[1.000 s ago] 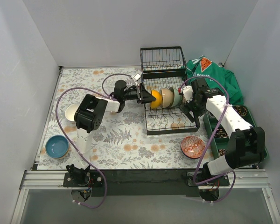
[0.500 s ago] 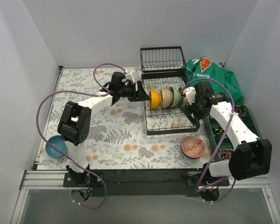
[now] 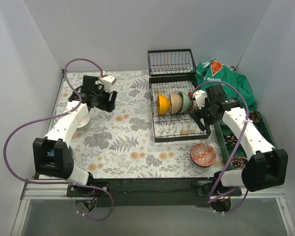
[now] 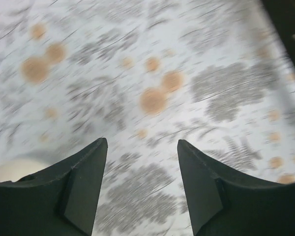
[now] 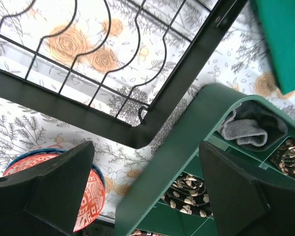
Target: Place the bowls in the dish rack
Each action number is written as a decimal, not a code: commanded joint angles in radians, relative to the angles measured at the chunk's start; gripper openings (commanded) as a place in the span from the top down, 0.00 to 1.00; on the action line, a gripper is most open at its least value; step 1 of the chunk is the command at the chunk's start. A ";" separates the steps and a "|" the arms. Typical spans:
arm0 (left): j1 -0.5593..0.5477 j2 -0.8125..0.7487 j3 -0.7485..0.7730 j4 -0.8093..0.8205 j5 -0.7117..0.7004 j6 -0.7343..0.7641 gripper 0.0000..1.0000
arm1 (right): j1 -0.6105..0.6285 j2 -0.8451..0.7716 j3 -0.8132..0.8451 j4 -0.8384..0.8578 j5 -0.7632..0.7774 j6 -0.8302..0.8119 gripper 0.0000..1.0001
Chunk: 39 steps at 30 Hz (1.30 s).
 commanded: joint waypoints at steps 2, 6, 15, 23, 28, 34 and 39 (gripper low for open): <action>0.211 -0.077 -0.023 -0.289 -0.154 0.277 0.42 | 0.006 -0.043 0.058 0.001 -0.087 0.004 0.04; 0.302 -0.132 -0.085 -0.294 -0.169 0.367 0.44 | 0.006 -0.051 0.043 0.010 -0.144 0.028 0.04; 0.302 -0.100 -0.136 -0.221 -0.237 0.415 0.50 | 0.005 -0.039 0.097 0.013 -0.191 0.048 0.04; 0.317 -0.230 -0.142 -0.339 -0.448 0.417 0.50 | 0.005 -0.085 0.060 0.013 -0.179 0.052 0.04; 0.372 -0.304 -0.185 -0.625 -0.513 0.346 0.47 | 0.007 -0.097 0.038 0.013 -0.176 0.048 0.04; 0.385 -0.344 -0.285 -0.675 -0.474 0.295 0.48 | 0.006 -0.042 0.080 -0.001 -0.196 0.053 0.04; 0.398 -0.301 -0.339 -0.598 -0.427 0.292 0.51 | 0.005 0.055 0.213 -0.036 -0.204 0.058 0.04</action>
